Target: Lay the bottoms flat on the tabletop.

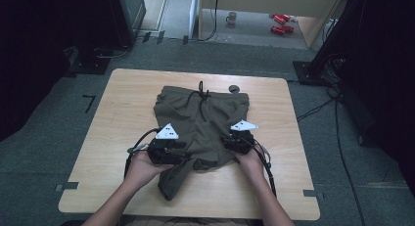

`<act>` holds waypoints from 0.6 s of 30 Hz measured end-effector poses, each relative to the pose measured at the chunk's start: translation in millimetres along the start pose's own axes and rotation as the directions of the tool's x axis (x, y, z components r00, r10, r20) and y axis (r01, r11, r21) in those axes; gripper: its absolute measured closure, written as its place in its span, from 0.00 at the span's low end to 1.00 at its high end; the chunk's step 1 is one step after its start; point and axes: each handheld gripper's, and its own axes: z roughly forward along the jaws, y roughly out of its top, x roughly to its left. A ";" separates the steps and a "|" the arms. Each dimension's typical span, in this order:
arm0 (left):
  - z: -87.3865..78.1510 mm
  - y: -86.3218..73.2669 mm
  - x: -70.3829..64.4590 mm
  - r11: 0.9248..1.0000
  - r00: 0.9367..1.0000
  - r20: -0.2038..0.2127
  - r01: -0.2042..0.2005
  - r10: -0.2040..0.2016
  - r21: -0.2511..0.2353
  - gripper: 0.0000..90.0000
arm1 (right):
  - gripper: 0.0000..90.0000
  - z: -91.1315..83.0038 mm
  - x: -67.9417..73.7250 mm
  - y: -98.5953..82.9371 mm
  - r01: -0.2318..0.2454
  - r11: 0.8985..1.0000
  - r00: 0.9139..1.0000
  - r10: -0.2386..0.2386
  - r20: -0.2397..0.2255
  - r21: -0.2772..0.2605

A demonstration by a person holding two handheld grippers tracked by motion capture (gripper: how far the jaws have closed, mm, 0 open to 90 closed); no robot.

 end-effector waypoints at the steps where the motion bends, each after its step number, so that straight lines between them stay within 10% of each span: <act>1: 2.5 1.1 -2.2 1.000 1.000 0.007 -0.006 0.006 0.002 0.58 | 0.55 -0.1 0.1 -0.1 0.000 1.000 1.000 0.000 0.000 0.000; 18: 41.7 14.5 -34.5 0.997 0.992 0.099 -0.078 0.075 0.022 0.56 | 0.54 -2.7 1.4 -2.3 -0.006 1.000 1.000 0.006 0.004 0.000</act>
